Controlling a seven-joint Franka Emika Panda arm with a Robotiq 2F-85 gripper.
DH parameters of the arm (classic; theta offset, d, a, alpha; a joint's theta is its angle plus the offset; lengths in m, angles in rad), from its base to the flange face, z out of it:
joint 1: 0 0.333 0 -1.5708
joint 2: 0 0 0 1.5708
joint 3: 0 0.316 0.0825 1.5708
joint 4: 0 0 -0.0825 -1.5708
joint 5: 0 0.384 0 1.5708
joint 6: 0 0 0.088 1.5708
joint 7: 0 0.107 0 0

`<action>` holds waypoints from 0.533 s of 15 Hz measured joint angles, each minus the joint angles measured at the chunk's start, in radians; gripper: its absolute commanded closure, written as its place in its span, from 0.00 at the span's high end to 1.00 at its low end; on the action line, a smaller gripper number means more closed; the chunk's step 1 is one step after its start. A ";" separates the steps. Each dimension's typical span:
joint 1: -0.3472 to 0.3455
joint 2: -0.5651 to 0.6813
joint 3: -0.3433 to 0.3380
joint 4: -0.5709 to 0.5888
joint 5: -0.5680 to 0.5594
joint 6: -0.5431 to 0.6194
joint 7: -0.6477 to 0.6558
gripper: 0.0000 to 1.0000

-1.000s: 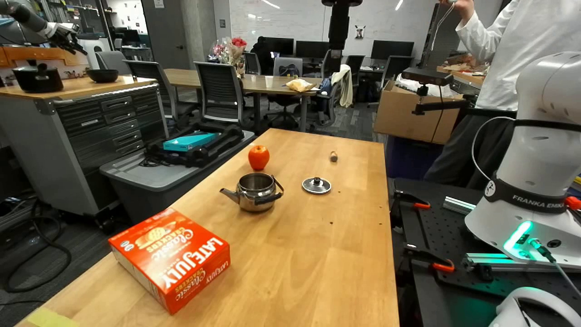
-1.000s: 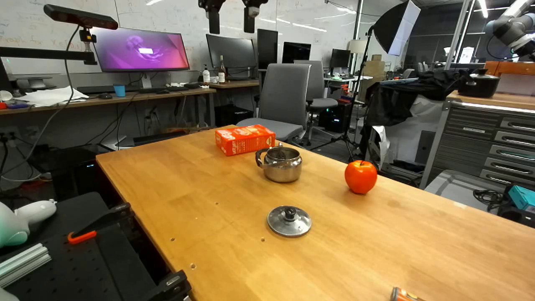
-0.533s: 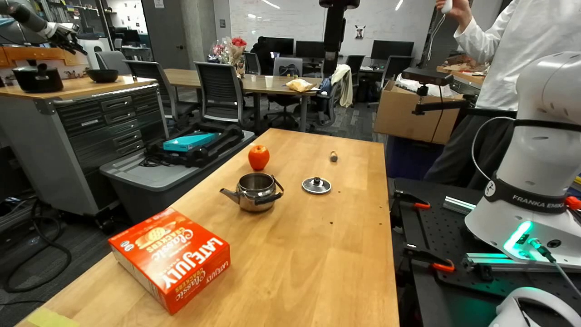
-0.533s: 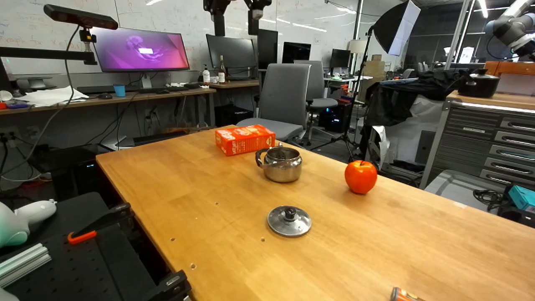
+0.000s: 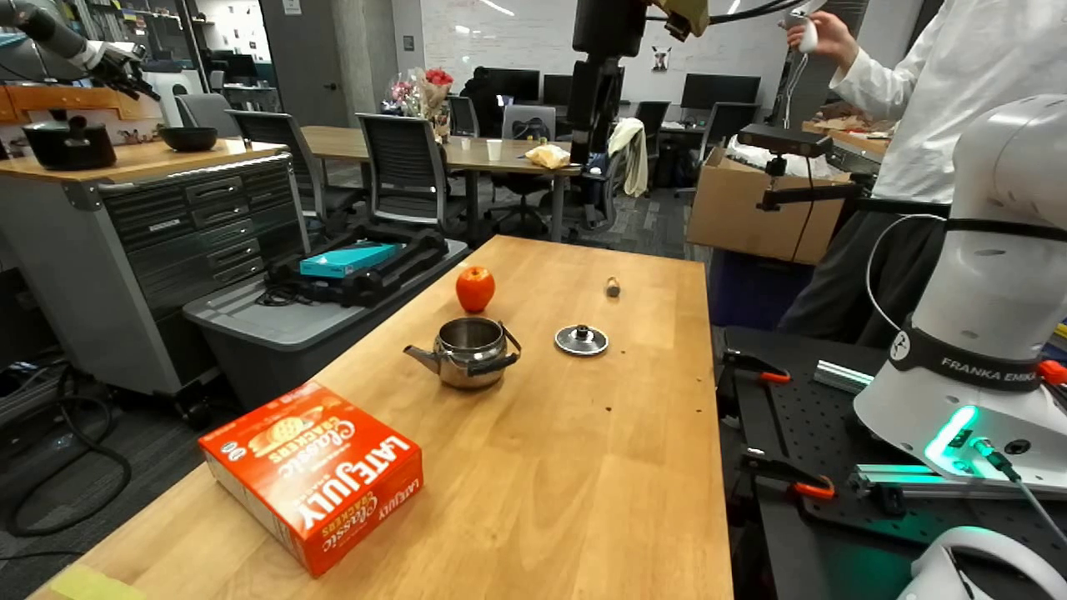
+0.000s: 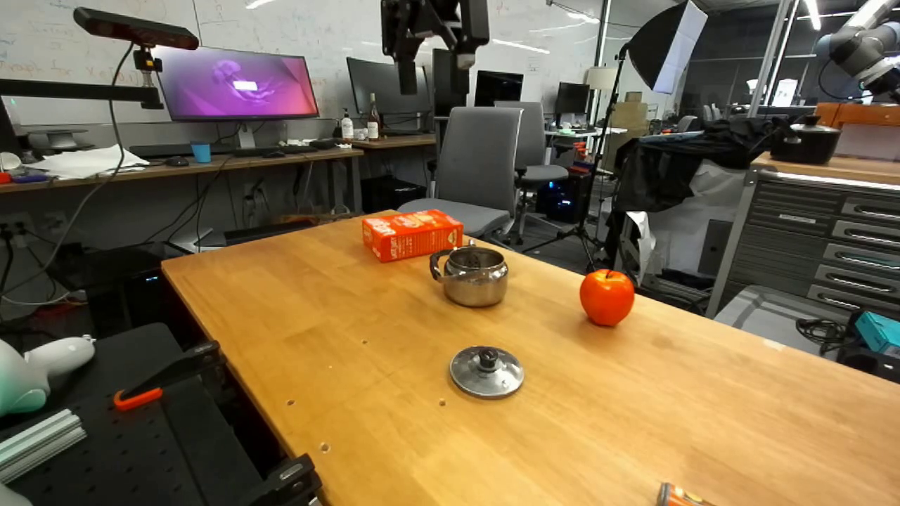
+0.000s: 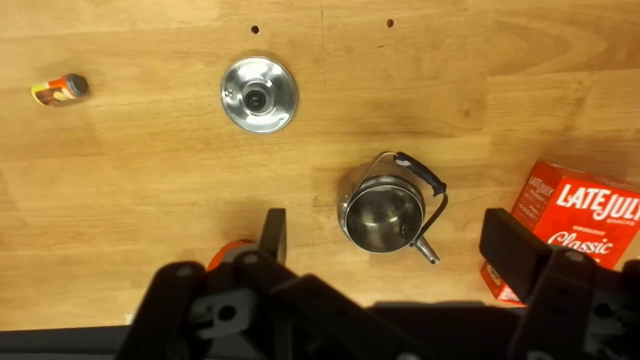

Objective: Pick up the lid from the table and put it on the kettle.

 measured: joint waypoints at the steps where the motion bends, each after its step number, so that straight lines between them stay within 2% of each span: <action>1: -0.008 0.013 -0.002 0.000 0.000 0.003 0.004 1.00; 8: -0.027 0.101 -0.043 -0.007 0.001 0.076 0.003 1.00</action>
